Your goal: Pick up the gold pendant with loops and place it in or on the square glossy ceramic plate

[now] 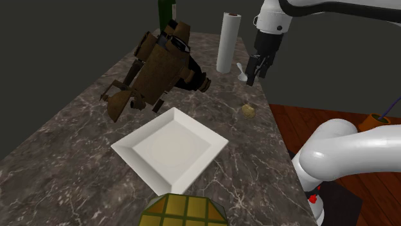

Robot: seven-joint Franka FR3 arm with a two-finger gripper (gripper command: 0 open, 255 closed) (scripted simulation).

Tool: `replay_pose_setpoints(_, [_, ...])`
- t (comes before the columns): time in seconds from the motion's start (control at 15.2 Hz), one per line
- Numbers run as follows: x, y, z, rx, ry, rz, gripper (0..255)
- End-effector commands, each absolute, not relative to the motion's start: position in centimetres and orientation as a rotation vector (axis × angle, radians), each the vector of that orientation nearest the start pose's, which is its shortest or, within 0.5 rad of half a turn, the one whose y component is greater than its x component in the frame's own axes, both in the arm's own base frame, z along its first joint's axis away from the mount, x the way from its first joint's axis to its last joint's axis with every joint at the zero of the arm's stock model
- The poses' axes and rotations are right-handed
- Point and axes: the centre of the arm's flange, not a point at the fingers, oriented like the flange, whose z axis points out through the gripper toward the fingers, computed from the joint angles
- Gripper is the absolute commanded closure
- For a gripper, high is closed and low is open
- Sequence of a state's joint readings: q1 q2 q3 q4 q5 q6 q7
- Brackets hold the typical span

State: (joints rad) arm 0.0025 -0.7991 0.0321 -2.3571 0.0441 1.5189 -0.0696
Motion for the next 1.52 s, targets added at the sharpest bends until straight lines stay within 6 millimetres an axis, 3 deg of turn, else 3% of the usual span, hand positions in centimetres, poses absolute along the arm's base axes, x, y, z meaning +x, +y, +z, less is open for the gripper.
replay_pose_setpoints(0.0, [29.7, 1.8, 58.9, -3.115, -0.149, 0.061, 0])
replay_pose_setpoints(0.92, [16.2, 18.0, 62.1, -3.107, 0.034, -0.442, 0])
replay_pose_setpoints(1.45, [17.3, 18.0, 58.2, -3.107, 0.034, -0.442, 0])
